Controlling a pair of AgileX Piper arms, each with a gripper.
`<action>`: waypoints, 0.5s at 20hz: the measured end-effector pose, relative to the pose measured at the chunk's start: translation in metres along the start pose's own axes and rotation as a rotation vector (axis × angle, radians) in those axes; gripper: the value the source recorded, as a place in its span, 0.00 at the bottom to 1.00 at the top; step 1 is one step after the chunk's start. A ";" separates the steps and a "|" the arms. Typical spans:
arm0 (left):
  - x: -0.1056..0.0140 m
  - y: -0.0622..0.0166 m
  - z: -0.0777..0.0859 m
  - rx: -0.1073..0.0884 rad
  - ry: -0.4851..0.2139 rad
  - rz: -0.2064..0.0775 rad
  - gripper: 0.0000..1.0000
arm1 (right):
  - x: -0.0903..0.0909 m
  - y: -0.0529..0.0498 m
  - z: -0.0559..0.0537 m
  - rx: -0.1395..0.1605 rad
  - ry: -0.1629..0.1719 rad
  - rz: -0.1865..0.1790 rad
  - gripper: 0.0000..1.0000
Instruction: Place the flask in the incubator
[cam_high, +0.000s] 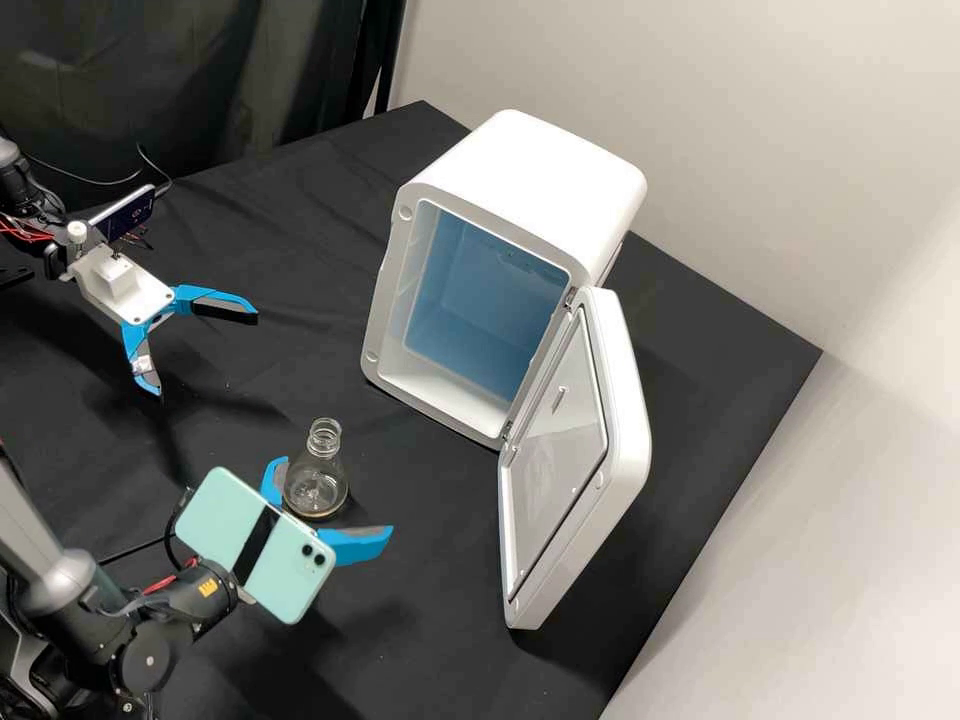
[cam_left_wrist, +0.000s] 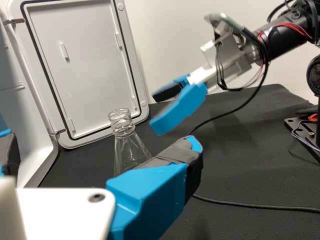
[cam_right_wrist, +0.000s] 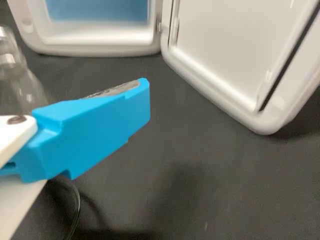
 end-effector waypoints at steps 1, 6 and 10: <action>0.000 0.0000 0.000 0.000 0.000 0.000 1.00 | 0.002 0.004 -0.008 -0.030 0.025 0.043 1.00; 0.000 0.0000 0.000 0.000 0.000 0.000 1.00 | 0.009 0.011 -0.034 -0.069 0.157 0.130 1.00; 0.000 0.0000 0.000 0.000 0.000 0.000 1.00 | 0.012 0.008 -0.043 -0.068 0.225 0.112 1.00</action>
